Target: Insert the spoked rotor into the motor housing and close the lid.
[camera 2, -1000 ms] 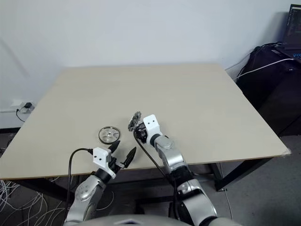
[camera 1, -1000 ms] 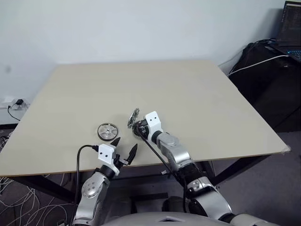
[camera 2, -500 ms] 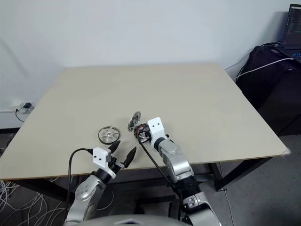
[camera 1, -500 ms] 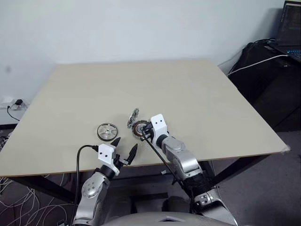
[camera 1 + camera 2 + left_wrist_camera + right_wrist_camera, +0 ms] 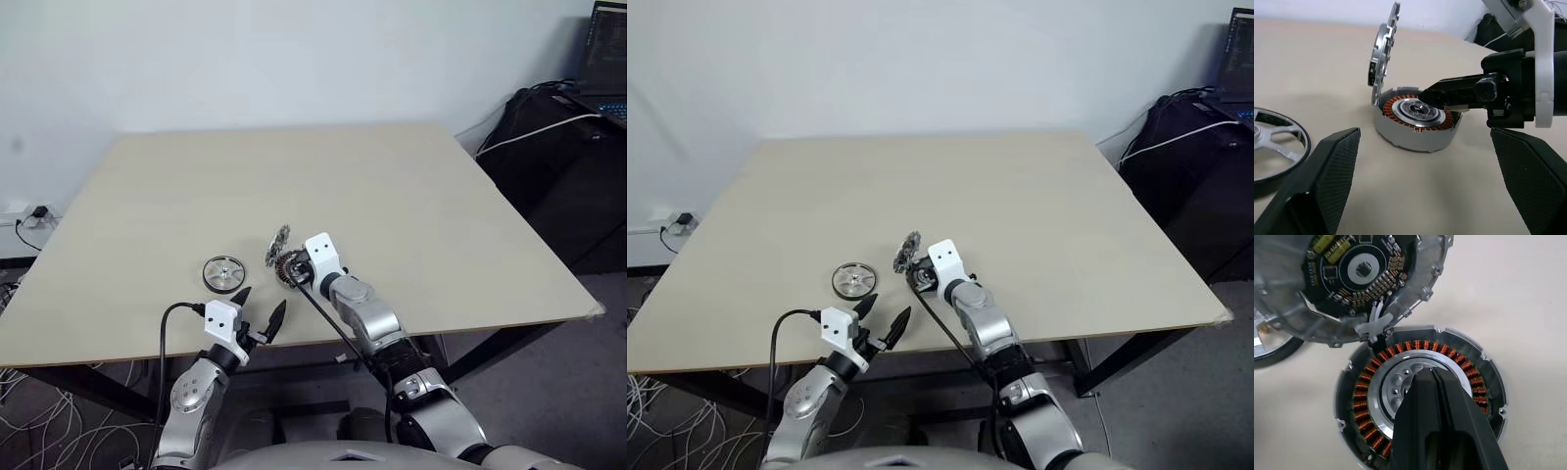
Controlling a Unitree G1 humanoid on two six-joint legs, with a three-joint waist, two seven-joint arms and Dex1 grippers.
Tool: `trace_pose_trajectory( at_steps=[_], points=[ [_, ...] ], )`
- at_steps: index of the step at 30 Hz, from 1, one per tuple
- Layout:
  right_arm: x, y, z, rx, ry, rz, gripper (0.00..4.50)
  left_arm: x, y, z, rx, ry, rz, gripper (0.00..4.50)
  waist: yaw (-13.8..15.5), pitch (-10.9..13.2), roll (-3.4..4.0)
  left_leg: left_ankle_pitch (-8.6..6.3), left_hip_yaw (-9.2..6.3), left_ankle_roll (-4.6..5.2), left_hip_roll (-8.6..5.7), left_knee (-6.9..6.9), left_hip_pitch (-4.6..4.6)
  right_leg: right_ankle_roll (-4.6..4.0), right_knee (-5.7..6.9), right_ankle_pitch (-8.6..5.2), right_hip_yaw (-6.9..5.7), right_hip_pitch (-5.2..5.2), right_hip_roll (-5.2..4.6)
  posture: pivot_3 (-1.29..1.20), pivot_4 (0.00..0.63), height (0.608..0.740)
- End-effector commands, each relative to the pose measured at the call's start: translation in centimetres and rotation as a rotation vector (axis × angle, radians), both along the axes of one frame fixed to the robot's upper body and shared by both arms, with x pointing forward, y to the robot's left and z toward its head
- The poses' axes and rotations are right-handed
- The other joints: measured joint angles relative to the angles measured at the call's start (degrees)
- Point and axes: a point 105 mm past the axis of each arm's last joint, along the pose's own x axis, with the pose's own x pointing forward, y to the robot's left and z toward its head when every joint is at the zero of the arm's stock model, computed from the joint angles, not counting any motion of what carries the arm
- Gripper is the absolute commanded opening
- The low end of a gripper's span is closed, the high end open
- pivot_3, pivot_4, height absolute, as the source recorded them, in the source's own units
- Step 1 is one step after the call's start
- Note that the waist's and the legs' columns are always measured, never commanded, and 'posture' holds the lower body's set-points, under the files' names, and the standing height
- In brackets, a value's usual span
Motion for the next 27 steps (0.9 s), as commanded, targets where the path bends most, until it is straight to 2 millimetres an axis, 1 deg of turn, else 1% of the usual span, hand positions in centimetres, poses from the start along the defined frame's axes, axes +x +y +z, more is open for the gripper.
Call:
trace_pose_trajectory(
  at_steps=[1, 8, 21, 27],
  points=[
    [0.9, 0.4, 1.5, 0.019, -0.059, -0.005, 0.05, 0.3, -0.1, 1.1, -0.006, -0.048, 0.003, 4.50, 0.0, 0.0, 0.00, 0.00, 0.00, 0.00, 0.00, 0.00, 0.00, 0.00, 0.00, 0.00, 0.00, 0.00, 0.00, 0.00, 0.000, 0.740],
    [0.7, 0.8, 1.3, 0.022, -0.052, 0.016, 0.05, 0.4, -0.1, 1.2, -0.005, -0.049, 0.000, 4.50, 0.0, 0.0, 0.00, 0.00, 0.00, 0.00, 0.00, 0.00, 0.01, 0.00, 0.00, 0.00, 0.00, 0.01, 0.02, 0.00, 0.000, 0.740],
    [-1.2, 2.7, 0.3, 0.006, -0.002, 0.161, 0.05, 0.4, -0.2, 1.5, -0.012, -0.049, 0.007, 4.50, -0.3, 0.0, -0.01, 0.00, 0.00, 0.00, 0.01, 0.00, 0.04, 0.00, 0.01, 0.00, 0.01, 0.04, 0.04, 0.00, 0.000, 0.740],
    [-1.4, 3.0, 0.2, 0.005, -0.004, 0.178, 0.05, 0.3, -0.3, 1.8, -0.011, -0.052, 0.009, 4.50, -0.6, 0.0, -0.01, 0.00, 0.00, 0.00, 0.03, -0.03, 0.06, 0.00, 0.01, 0.00, 0.01, 0.03, 0.05, 0.00, 0.000, 0.740]
  ],
)
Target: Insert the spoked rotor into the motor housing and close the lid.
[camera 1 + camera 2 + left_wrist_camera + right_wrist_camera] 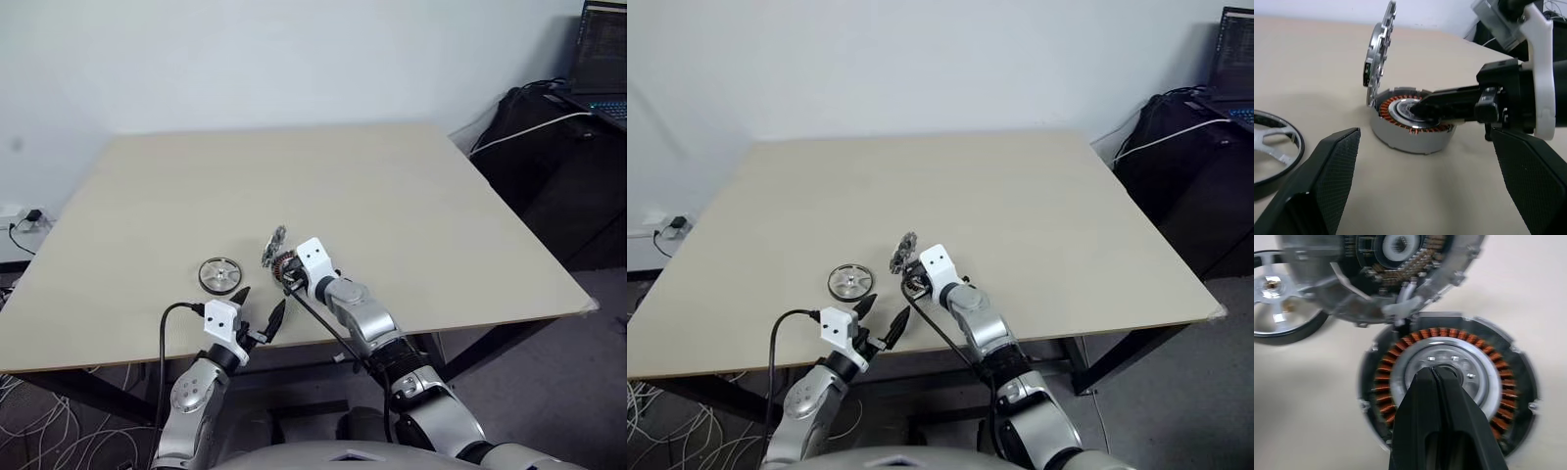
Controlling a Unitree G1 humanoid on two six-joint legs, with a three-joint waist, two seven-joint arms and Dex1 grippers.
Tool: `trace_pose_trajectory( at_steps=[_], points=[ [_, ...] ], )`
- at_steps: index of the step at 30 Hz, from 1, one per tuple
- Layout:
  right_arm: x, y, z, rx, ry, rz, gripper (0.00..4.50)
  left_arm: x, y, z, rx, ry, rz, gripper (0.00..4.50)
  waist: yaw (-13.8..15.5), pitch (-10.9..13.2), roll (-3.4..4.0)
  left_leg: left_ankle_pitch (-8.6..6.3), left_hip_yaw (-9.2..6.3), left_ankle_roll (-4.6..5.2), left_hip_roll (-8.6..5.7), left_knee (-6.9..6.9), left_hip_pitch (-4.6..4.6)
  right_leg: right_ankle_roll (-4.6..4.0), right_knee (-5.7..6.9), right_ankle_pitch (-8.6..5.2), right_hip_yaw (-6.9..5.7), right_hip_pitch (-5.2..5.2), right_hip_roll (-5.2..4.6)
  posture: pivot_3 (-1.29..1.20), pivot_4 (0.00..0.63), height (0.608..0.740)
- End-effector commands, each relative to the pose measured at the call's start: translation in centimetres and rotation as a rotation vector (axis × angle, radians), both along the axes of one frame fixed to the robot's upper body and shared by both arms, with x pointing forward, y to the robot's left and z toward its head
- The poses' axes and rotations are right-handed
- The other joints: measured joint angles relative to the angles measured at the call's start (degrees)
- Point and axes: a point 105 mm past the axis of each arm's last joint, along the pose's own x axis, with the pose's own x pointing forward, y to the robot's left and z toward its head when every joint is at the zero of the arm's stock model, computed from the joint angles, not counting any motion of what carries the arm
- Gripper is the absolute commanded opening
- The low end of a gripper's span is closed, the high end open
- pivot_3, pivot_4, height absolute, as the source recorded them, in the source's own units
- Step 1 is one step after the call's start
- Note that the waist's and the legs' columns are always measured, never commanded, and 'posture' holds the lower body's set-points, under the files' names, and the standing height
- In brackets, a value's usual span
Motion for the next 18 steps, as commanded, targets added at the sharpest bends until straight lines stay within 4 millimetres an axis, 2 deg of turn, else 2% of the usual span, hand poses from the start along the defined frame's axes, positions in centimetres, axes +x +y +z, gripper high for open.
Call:
trace_pose_trajectory(
  at_steps=[1, 5, 8, 14, 18],
  points=[
    [-0.2, 1.0, 0.9, 0.028, -0.025, 0.028, 0.05, 0.3, -0.3, 1.7, -0.009, -0.059, -0.007, 4.50, 0.1, 0.0, 0.00, 0.00, 0.00, 0.00, 0.00, 0.00, 0.00, 0.00, 0.00, 0.00, 0.00, 0.00, -0.01, 0.00, 0.000, 0.740],
    [0.4, 0.2, 2.5, 0.066, -0.085, -0.022, 0.05, 0.2, -0.3, 1.8, -0.006, -0.059, -0.006, 4.50, 0.2, 0.0, -0.01, 0.00, 0.00, 0.00, -0.02, 0.00, -0.01, 0.00, 0.00, 0.00, 0.00, 0.00, -0.05, 0.00, 0.000, 0.740],
    [0.1, -0.6, 3.8, 0.091, -0.142, -0.019, 0.05, 0.3, -0.2, 1.8, -0.002, -0.057, 0.003, 4.50, 0.4, 0.0, -0.01, 0.00, 0.00, 0.00, -0.02, -0.01, -0.06, 0.00, -0.03, 0.00, 0.00, -0.04, -0.07, 0.00, 0.000, 0.740],
    [-2.7, -2.1, 5.9, 0.173, -0.214, 0.033, 0.05, 1.0, 1.3, 0.8, 0.002, 0.026, 0.131, 4.50, 0.8, 0.1, -0.07, -0.01, -0.01, 0.00, -0.03, -0.07, -0.09, 0.01, -0.11, -0.01, -0.01, -0.06, -0.10, 0.00, 0.000, 0.740],
    [-5.2, -5.3, 6.4, 0.219, -0.210, -0.029, 0.05, 0.9, 2.7, 0.3, -0.130, 0.116, 0.205, 4.50, 1.1, 0.1, -0.24, -0.01, -0.07, 0.00, -0.02, -0.07, -0.10, 0.02, -0.11, -0.03, -0.06, -0.04, -0.10, 0.00, 0.000, 0.740]
  ],
)
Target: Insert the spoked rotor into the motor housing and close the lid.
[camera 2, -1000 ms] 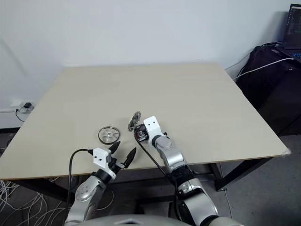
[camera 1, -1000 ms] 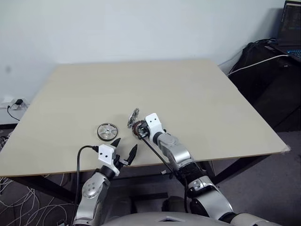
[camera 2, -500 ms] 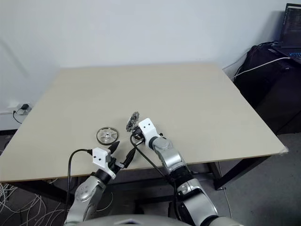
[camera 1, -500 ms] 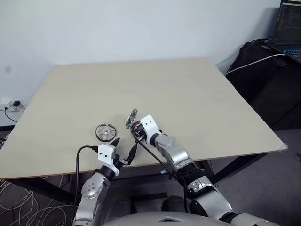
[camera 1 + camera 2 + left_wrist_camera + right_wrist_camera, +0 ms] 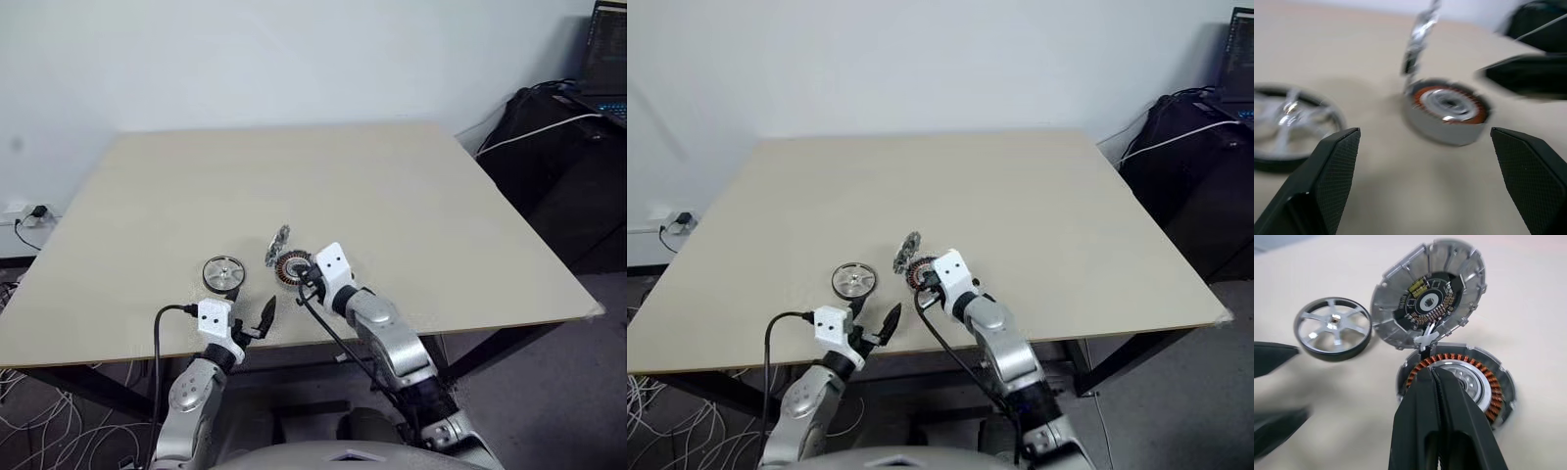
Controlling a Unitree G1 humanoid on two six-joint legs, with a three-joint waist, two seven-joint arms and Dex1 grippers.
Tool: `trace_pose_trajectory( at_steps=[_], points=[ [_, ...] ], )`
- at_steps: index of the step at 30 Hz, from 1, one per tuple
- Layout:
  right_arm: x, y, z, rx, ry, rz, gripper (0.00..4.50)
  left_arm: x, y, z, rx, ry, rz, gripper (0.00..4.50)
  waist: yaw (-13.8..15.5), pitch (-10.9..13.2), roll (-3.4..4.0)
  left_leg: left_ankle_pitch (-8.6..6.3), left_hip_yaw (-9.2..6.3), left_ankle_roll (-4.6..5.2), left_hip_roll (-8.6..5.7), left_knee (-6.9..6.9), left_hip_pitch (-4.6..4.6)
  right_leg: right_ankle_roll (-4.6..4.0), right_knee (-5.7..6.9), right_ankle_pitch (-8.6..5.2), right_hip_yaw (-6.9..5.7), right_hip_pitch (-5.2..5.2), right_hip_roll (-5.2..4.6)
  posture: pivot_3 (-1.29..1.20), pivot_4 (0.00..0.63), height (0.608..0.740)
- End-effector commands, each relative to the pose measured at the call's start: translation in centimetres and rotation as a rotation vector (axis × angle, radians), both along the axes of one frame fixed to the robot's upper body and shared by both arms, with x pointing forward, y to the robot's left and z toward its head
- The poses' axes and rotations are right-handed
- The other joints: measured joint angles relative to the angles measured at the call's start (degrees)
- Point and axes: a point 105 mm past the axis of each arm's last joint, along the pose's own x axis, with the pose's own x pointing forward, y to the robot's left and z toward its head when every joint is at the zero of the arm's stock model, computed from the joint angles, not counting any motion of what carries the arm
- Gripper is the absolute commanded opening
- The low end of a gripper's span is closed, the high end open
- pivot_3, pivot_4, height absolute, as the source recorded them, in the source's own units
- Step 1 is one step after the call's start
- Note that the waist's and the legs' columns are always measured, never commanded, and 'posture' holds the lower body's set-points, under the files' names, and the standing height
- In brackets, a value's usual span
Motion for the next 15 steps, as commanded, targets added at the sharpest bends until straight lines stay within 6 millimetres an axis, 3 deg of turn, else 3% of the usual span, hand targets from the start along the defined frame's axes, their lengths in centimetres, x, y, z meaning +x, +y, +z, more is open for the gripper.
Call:
trace_pose_trajectory(
  at_steps=[1, 7, 15],
  points=[
    [-1.5, -2.1, 2.2, 0.065, -0.042, -0.042, 0.05, 0.3, 1.4, 1.3, -0.137, -0.006, 0.090, 4.50, 0.2, 0.1, -0.08, -0.01, -0.02, 0.00, 0.00, 0.00, 0.01, 0.01, -0.01, -0.03, -0.02, 0.02, -0.02, 0.00, 0.000, 0.740],
    [-3.8, -5.1, 0.1, 0.046, 0.055, -0.163, 0.05, 0.1, 3.1, 0.6, -0.231, 0.035, 0.187, 4.50, 0.4, 0.3, -0.42, -0.02, -0.04, -0.02, 0.02, -0.01, 0.05, 0.27, -0.03, -0.16, -0.05, 0.04, -0.11, 0.00, 0.000, 0.740],
    [-4.4, -4.7, -0.3, 0.100, 0.085, -0.169, 0.05, 1.3, 7.1, 0.7, -0.274, 0.014, 0.404, 4.50, 0.5, 0.4, -0.49, -0.03, -0.10, -0.03, 0.02, -0.03, -0.01, 0.22, -0.06, -0.16, -0.04, 0.01, -0.13, 0.00, 0.000, 0.740]
  ],
)
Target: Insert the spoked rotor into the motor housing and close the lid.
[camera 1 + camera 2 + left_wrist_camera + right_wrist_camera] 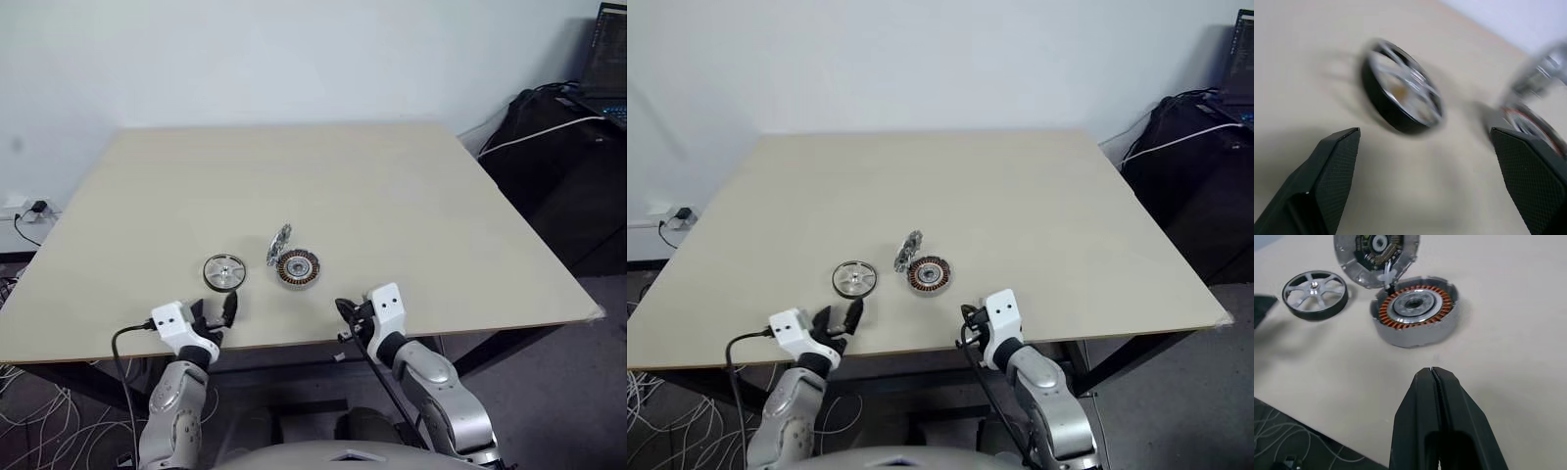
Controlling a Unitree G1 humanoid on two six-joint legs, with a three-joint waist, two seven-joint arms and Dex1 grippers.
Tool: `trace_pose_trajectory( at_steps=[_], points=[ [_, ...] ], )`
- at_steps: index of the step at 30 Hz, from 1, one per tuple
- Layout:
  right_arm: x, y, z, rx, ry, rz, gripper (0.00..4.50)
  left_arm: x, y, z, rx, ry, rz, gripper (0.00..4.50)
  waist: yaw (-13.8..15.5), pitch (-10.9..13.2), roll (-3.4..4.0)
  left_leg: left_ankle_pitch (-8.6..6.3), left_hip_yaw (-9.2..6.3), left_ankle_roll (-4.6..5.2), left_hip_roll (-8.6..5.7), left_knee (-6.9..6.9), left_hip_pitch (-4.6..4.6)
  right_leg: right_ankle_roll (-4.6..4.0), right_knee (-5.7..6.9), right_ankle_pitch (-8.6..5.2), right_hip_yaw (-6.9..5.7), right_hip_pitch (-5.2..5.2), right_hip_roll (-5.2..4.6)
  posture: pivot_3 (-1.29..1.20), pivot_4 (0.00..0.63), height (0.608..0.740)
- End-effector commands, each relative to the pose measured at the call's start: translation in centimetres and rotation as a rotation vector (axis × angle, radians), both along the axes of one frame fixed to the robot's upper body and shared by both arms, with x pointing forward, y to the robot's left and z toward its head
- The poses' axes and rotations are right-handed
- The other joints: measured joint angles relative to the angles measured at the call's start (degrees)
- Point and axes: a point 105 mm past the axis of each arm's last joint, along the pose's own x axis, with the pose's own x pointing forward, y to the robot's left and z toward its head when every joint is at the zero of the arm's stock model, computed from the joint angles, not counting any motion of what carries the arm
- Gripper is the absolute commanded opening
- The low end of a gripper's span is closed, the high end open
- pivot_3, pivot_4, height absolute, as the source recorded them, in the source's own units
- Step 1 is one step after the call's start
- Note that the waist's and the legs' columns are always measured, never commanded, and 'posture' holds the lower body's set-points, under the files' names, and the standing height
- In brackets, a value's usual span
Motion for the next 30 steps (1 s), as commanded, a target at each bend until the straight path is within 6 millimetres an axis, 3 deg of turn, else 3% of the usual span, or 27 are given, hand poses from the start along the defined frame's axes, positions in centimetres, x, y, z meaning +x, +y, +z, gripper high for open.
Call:
trace_pose_trajectory(
  at_steps=[1, 20, 24, 30],
  points=[
    [0.5, 0.4, 1.4, 0.031, -0.055, 0.005, 0.05, 0.6, 1.1, 0.5, -0.042, -0.027, 0.066, 4.50, 0.0, 0.0, 0.00, 0.00, 0.00, 0.00, 0.00, 0.00, 0.00, -0.01, -0.01, 0.00, -0.01, 0.00, 0.00, 0.00, 0.000, 0.740],
    [0.6, 0.5, 1.7, 0.027, -0.068, 0.002, 0.05, 4.1, -1.5, 0.3, -0.258, 0.041, -0.051, 4.50, 0.0, 0.0, -0.18, 0.01, 0.03, -0.01, -0.04, 0.06, 0.02, -0.23, -0.02, 0.15, -0.13, 0.08, 0.16, 0.00, 0.000, 0.740],
    [0.7, 0.5, 1.6, 0.030, -0.063, -0.011, 0.00, 4.1, -1.8, 0.4, -0.320, 0.051, -0.050, 3.60, 0.0, 0.0, -0.20, 0.01, 0.03, 0.00, -0.04, 0.10, 0.03, -0.22, -0.02, 0.15, -0.13, 0.11, 0.15, 0.00, 0.000, 0.740],
    [0.8, 0.3, 1.5, 0.036, -0.056, -0.026, 0.00, 3.4, -1.5, -0.4, -0.371, 0.096, 0.005, 1.59, 0.0, 0.0, -0.22, 0.01, 0.03, -0.01, -0.04, 0.11, 0.04, -0.22, 0.00, 0.15, -0.12, 0.11, 0.15, 0.00, 0.000, 0.740]
  ],
)
